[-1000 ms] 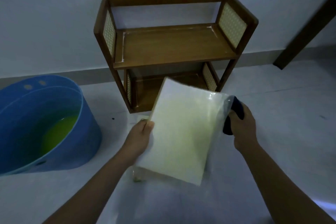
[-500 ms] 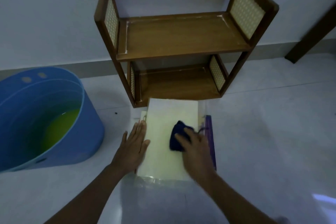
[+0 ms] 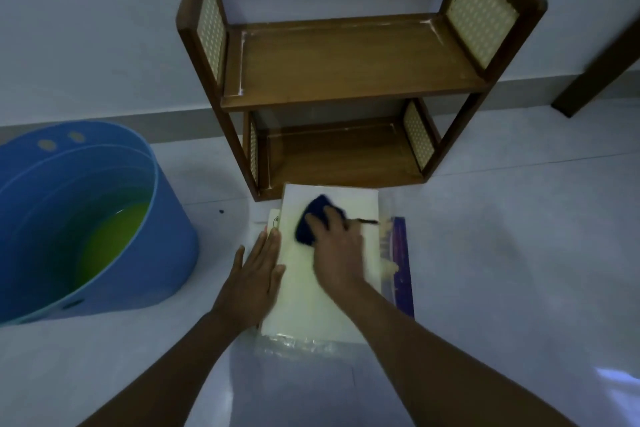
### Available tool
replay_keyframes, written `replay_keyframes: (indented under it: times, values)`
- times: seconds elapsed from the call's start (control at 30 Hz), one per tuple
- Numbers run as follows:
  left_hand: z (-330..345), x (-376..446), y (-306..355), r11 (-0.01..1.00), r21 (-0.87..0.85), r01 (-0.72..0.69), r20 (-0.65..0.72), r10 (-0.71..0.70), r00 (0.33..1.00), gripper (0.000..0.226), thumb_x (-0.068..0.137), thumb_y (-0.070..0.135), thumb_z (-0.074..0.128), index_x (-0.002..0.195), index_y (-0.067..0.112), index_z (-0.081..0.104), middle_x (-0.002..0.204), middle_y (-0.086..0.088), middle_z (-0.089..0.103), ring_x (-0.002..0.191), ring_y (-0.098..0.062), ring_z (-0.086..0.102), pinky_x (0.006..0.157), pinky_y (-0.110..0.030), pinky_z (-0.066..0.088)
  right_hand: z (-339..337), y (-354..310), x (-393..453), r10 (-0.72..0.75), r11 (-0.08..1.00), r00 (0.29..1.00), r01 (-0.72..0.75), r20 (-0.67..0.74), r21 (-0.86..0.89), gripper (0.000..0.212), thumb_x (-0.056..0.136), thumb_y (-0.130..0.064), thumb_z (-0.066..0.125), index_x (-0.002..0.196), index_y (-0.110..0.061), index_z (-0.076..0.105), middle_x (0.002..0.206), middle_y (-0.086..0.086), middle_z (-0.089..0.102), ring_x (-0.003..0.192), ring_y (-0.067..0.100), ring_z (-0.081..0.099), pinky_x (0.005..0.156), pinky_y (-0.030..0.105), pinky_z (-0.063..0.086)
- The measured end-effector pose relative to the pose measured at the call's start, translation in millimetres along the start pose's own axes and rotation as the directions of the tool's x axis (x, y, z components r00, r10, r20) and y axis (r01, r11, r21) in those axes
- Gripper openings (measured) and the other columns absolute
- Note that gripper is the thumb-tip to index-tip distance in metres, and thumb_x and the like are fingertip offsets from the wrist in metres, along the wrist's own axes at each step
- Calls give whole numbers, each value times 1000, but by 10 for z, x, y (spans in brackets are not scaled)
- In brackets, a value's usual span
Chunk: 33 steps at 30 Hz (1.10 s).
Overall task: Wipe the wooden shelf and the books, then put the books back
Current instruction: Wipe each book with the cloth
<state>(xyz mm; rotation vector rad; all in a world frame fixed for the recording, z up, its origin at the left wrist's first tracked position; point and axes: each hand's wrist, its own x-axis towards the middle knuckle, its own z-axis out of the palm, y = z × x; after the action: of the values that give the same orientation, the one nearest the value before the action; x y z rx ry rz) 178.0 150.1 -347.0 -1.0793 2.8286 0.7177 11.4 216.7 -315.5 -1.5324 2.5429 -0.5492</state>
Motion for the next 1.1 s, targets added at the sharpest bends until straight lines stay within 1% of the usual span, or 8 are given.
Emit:
replay_keyframes:
  times: [0.13,0.3,0.37,0.53,0.63,0.83,1.03,1.1]
  values:
    - [-6,3,-2,1000,14,5,-10,-4,1000,66,94,53,-3,152,22,-9,160,7,-9,147,-6,-12,121,-42,0,-4,75,87,-284,959,957,284,59,8,55,79,-6,63,130,-25,53,140,9,50,103,38,51,84,44,47]
    - [-11,-17,53,999,39,16,-20,-15,1000,70,90,58,-11,150,22,-12,159,7,-11,147,-9,-13,121,-42,0,-229,741,234,119,992,991,-121,-68,-32,54,82,-6,60,133,-18,51,142,16,46,102,43,51,86,46,46]
    - [13,-13,49,999,33,34,-18,-34,999,67,92,55,-7,151,22,-13,160,6,-10,146,-8,-14,121,-43,2,-175,661,52,129,990,986,-134,-103,-44,57,79,-4,61,133,-19,51,142,17,46,104,45,52,89,51,46]
    - [1,-20,43,998,58,16,-1,-16,1000,68,91,55,-11,150,22,-14,160,6,-12,147,-9,-13,121,-43,1,92,31,-838,-150,971,988,139,44,194,47,86,-14,60,129,-32,53,136,4,48,115,31,49,97,36,46]
    - [-27,-34,38,994,105,-3,-3,3,1000,69,92,54,-9,151,18,-10,160,3,-7,148,-12,-9,120,-46,6,-6,193,-891,-398,915,915,391,62,103,47,81,-13,56,125,-29,57,134,5,55,98,30,55,85,39,51]
    - [-65,-46,93,994,108,28,3,-28,1000,67,94,51,0,152,17,-7,161,2,-2,146,-10,-9,120,-44,1,-307,733,-590,76,997,989,-73,-123,28,52,70,1,67,119,-18,64,130,13,58,89,38,55,77,44,54]
    - [-147,-66,60,994,94,-55,37,51,998,67,95,52,5,152,19,-10,160,3,-12,146,-10,-15,121,-49,3,-117,251,-1185,-340,938,938,335,61,84,53,72,-8,64,121,-29,60,133,3,56,98,30,56,84,41,52]
    - [-303,-121,-9,959,139,-247,121,231,965,72,94,48,28,153,25,-7,160,1,-17,147,-13,-18,120,-49,1,-225,494,-1068,-184,979,983,184,-10,83,56,71,-4,65,122,-27,61,133,4,56,101,31,55,89,42,51]
